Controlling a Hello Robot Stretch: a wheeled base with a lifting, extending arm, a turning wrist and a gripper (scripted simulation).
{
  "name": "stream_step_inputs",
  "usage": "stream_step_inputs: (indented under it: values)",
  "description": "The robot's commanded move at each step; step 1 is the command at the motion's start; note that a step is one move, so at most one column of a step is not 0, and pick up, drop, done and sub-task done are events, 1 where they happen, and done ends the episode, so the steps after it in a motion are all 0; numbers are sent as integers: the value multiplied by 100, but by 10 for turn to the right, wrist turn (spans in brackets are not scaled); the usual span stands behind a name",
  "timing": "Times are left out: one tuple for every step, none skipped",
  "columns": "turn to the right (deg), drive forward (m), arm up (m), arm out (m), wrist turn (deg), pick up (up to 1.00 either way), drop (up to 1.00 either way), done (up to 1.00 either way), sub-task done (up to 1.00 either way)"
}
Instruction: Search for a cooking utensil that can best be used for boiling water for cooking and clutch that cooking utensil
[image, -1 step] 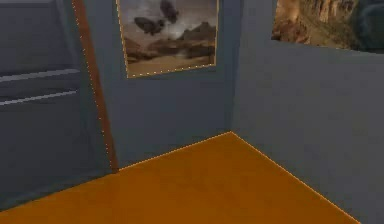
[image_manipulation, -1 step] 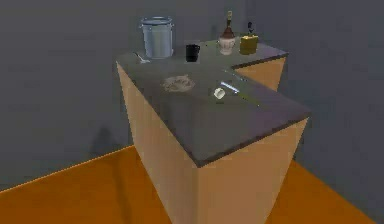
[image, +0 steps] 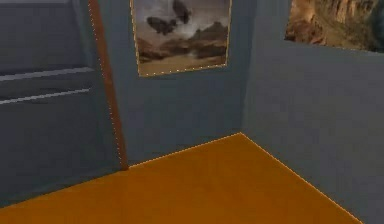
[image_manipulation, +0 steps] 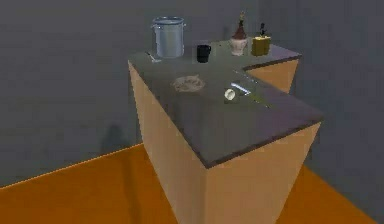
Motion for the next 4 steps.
stream_step_inputs:
  values:
    - [0,30,0,0,0,0,0,0,0]
    - [450,0,0,0,0,0,0,0,0]
    - [120,0,0,0,0,0,0,0,0]
    - [30,0,0,0,0,0,0,0,0]
